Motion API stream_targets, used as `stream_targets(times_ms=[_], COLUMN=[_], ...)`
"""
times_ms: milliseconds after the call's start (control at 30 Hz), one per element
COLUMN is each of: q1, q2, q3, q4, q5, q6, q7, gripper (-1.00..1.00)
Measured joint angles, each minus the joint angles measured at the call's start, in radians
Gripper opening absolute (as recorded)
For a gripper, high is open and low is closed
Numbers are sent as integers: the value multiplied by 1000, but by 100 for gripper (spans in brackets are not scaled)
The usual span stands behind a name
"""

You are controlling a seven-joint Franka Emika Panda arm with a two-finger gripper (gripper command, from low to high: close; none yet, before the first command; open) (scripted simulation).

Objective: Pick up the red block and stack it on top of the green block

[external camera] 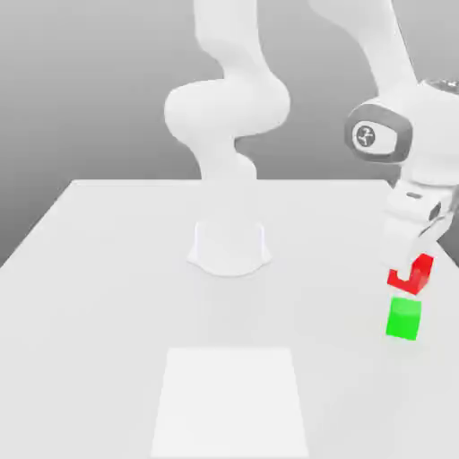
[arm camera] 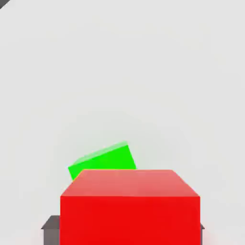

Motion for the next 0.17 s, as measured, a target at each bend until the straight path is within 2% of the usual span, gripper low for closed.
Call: stream_targets(times_ms=[67,100,167], q1=[10,19,19], q2=[75,97,97], q3=[-30,-43,-43], q4=[5,6,6], q5=[-85,-111,-111], q6=[65,84,84], q7=[61,80,80], gripper=[-100,100,100])
